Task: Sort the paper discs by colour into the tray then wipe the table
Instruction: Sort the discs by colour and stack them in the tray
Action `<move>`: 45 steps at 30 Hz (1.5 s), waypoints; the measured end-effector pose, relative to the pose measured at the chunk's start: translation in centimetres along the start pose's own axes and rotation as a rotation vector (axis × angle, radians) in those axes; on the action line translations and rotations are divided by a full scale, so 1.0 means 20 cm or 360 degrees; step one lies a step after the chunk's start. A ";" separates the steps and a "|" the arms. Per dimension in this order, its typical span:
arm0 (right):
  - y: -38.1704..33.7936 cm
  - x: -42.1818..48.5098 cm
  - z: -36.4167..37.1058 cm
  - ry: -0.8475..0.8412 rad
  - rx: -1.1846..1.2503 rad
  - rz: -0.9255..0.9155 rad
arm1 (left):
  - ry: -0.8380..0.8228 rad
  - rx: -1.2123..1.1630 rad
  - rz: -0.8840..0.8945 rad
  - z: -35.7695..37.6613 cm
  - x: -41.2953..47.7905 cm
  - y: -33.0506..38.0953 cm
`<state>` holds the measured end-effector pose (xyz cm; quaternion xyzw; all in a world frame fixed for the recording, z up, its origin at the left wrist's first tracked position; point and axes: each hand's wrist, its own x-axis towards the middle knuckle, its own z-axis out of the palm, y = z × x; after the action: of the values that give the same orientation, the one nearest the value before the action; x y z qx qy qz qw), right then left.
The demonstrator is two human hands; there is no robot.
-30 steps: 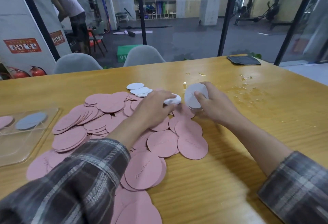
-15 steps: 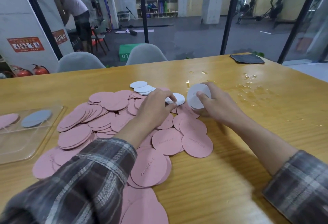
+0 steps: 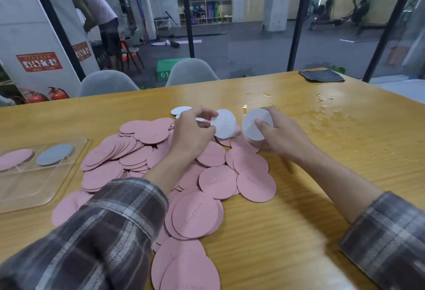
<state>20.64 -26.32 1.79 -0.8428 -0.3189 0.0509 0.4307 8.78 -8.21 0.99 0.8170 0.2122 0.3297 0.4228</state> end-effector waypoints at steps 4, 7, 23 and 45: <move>0.00 -0.01 0.00 -0.0023 0.0004 -0.0024 | 0.0051 -0.0299 -0.0131 -0.05 -0.04 0.00; 0.00 -0.01 0.01 -0.0087 0.0108 -0.0026 | 0.0000 -0.0581 -0.0159 -0.10 -0.08 0.03; -0.07 -0.09 0.06 -0.0522 0.0195 -0.0255 | 0.0100 -0.0323 0.0249 -0.03 -0.17 0.06; -0.01 -0.04 0.07 -0.0235 -0.0071 -0.0355 | -0.0456 0.0897 -0.0070 -0.28 0.39 -0.20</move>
<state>19.46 -25.64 0.86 -0.8054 -0.4426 0.0575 0.3900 9.88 2.03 2.92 0.9353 0.2511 0.1304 0.2123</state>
